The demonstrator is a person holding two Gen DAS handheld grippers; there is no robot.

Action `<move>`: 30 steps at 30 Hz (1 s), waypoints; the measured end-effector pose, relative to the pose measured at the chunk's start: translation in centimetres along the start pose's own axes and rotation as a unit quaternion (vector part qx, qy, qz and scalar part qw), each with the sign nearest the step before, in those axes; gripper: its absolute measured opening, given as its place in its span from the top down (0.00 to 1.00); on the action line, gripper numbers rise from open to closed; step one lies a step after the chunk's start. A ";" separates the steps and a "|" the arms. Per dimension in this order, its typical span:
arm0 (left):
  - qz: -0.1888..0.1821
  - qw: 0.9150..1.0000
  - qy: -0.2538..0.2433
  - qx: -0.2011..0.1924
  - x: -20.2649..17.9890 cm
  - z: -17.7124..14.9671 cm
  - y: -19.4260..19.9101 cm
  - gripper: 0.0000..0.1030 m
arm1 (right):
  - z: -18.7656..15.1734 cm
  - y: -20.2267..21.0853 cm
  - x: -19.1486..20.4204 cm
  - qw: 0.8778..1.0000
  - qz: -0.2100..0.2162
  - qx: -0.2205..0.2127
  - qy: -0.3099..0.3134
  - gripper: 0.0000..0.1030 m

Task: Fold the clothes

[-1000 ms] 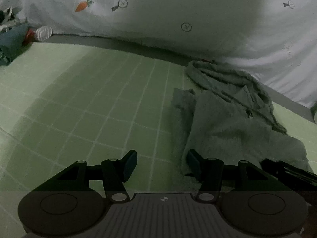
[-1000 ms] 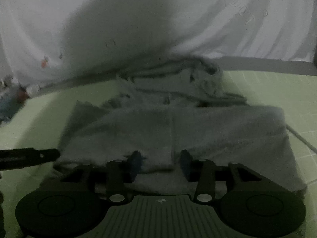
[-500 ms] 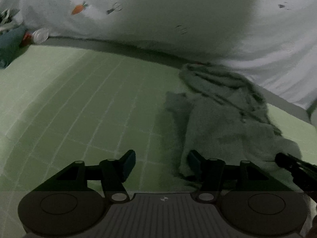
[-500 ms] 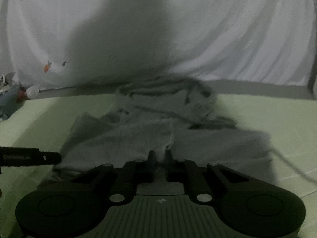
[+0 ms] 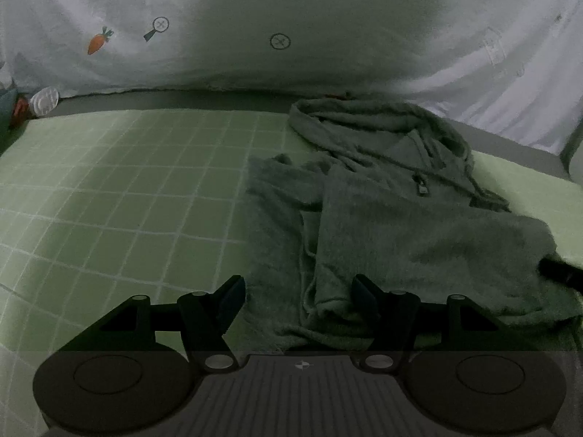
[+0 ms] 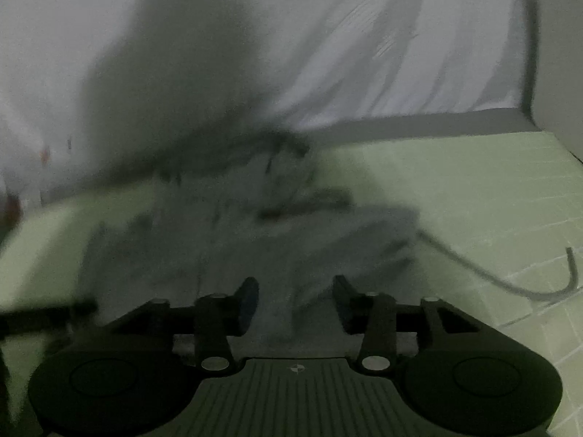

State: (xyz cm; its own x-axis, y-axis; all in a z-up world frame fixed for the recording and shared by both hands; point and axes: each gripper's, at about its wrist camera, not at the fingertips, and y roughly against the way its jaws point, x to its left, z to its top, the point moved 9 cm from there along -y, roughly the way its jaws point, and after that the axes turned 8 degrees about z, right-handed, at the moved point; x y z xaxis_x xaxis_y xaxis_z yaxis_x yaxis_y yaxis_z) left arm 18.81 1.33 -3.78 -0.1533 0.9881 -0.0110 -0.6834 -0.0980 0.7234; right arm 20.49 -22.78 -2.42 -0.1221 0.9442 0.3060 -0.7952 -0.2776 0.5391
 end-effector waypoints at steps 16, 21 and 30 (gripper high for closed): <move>0.001 1.000 0.024 0.012 0.0 2.1 -0.5 0.32 | 6.1 -13.3 -4.0 0.997 -0.024 0.047 -0.059 0.77; 0.003 0.999 0.031 0.017 0.1 1.9 -1.0 0.32 | 6.8 -10.5 -1.4 0.999 0.023 -0.026 -0.037 0.95; 0.001 0.998 0.053 0.017 1.0 2.1 -1.2 0.32 | 2.0 -0.7 9.3 0.979 0.191 -0.034 0.059 0.94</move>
State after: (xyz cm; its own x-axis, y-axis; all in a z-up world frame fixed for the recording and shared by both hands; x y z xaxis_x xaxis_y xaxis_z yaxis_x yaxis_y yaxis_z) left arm 21.02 2.65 -3.23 -0.2305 0.9696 -0.0822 -0.6586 -0.0933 0.7467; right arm 21.13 -14.12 1.62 -0.4826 0.7891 0.3799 -0.7157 -0.6054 0.3481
